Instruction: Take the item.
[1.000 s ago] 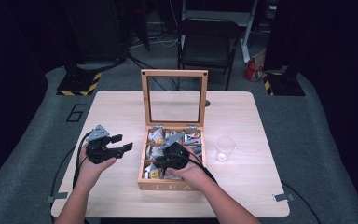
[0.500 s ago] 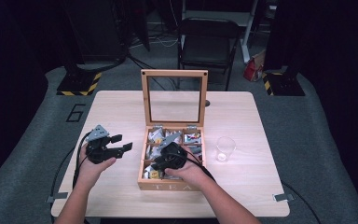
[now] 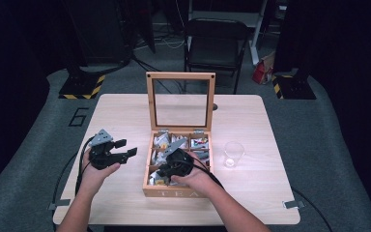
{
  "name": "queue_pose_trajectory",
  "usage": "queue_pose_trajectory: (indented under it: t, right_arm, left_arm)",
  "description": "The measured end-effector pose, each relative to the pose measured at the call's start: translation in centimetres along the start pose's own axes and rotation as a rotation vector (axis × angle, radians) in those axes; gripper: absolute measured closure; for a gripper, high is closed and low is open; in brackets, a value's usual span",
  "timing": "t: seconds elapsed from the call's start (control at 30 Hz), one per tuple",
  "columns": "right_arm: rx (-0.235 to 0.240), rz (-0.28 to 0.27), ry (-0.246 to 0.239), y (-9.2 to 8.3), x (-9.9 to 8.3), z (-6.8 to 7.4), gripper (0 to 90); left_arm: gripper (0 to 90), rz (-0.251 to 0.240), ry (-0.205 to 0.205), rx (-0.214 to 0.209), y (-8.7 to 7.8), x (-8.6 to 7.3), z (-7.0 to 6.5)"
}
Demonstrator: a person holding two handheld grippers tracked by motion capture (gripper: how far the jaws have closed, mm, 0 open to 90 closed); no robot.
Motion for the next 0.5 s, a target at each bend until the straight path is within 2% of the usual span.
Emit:
queue_pose_trajectory:
  t: [0.23,0.5]
  right_arm:
    - [0.008,-0.007,-0.015,-0.25,-0.03,0.37,89.2]
    - [0.019,-0.031,-0.022,-0.64,0.22,0.63,90.0]
  left_arm:
    - [37.0,-0.006,-0.002,0.005,-0.03,0.04,0.07]
    - [37.0,-0.015,-0.007,0.01,0.0,0.1,0.13]
Point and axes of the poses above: each handheld gripper's, and its own axes: y roughly forward along the jaws, x roughly out of its top, z roughly to its left, the point moved 9 cm from there along y, roughly forward along the jaws, and after that the axes turned 2 degrees about y, right-handed, at the moved point
